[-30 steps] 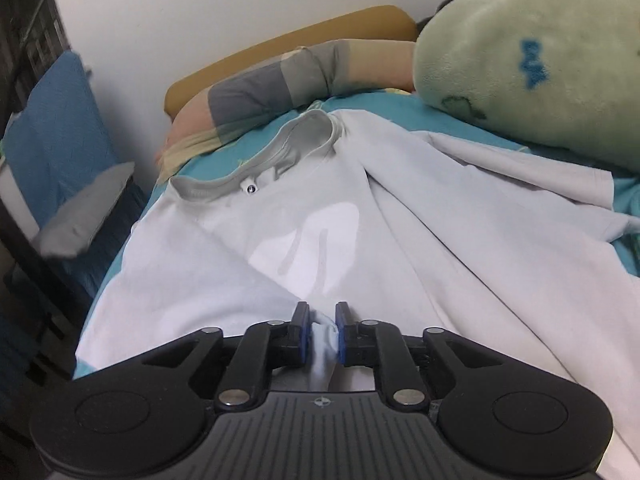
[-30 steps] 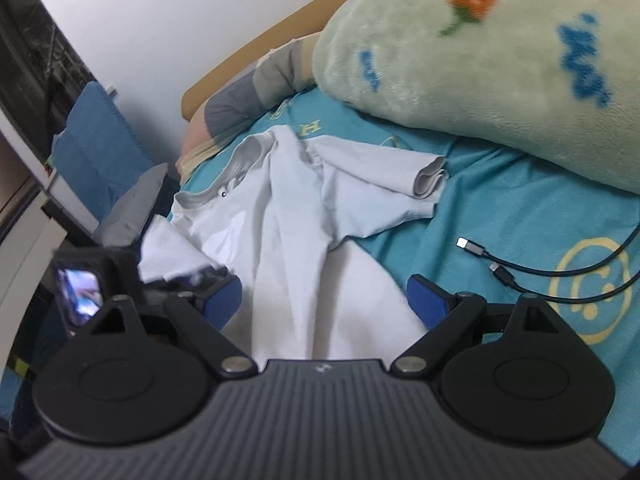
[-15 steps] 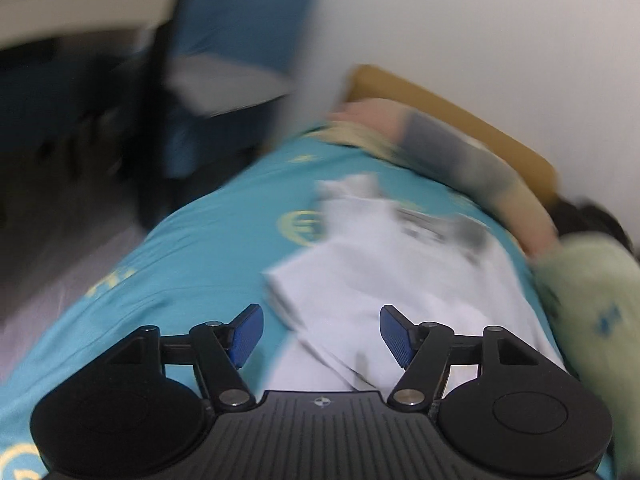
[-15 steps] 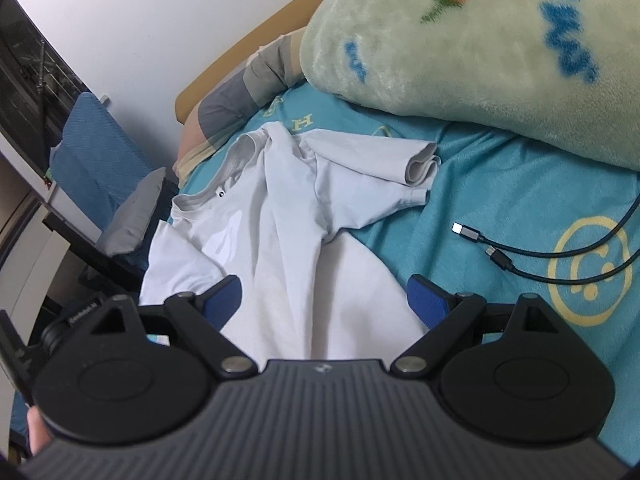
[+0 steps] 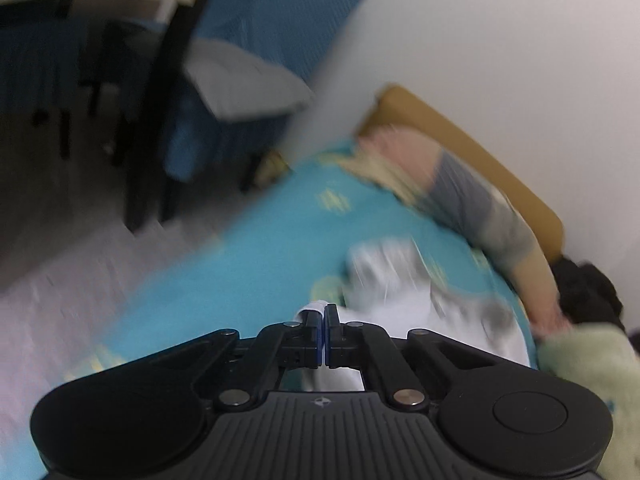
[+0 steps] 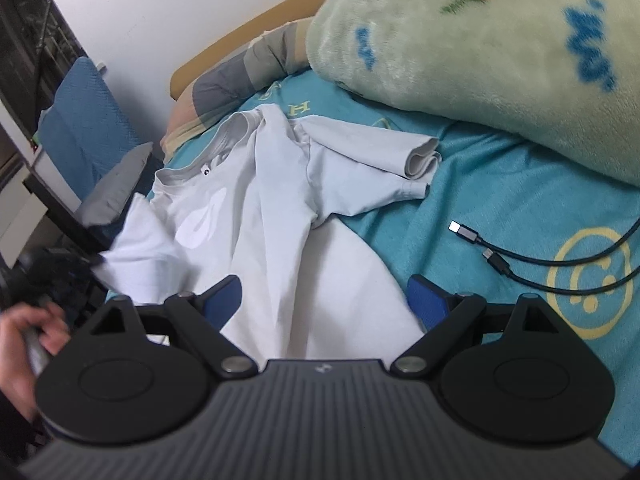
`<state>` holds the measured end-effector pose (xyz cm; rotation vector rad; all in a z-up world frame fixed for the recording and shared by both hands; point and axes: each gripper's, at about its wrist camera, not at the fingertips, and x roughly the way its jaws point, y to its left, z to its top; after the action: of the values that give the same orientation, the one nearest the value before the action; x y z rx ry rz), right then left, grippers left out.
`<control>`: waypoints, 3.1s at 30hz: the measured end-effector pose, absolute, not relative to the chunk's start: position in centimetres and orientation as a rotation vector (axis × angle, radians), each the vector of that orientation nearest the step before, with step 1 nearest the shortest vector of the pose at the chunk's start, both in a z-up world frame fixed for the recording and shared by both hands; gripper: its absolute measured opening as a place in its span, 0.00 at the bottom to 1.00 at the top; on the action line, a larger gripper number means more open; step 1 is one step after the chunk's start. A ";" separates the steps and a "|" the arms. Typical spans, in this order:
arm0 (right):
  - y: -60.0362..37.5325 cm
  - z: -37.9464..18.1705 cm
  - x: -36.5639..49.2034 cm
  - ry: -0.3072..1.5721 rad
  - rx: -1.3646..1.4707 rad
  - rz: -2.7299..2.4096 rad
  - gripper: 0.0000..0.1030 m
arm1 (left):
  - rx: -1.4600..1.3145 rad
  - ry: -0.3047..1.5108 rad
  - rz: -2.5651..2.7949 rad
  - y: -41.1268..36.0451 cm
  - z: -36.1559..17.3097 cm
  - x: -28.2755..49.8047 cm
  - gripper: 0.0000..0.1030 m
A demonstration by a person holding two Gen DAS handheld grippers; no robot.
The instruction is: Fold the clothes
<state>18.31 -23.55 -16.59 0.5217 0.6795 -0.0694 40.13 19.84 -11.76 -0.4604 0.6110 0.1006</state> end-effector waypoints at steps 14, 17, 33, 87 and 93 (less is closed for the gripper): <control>-19.7 -16.8 19.7 0.675 0.371 -0.020 0.88 | -0.352 0.776 0.329 29.8 -10.5 43.2 0.40; -19.4 -16.6 19.9 0.666 0.363 -0.011 0.88 | -0.358 0.856 0.232 27.9 -10.0 38.8 0.49; -18.4 -13.1 13.9 0.586 0.245 0.087 0.88 | -0.402 1.388 0.149 15.1 -11.4 8.3 0.59; -25.5 -11.9 19.8 0.591 0.276 0.014 0.88 | -0.081 0.537 0.014 2.2 -10.5 12.5 0.95; -30.5 -17.0 28.4 0.646 0.261 -0.055 0.82 | -0.117 0.553 0.010 3.0 -12.0 14.0 0.95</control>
<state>28.43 -30.53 -16.98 0.2613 0.6456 -0.0547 14.01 3.00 -12.00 -0.1171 0.5531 0.0095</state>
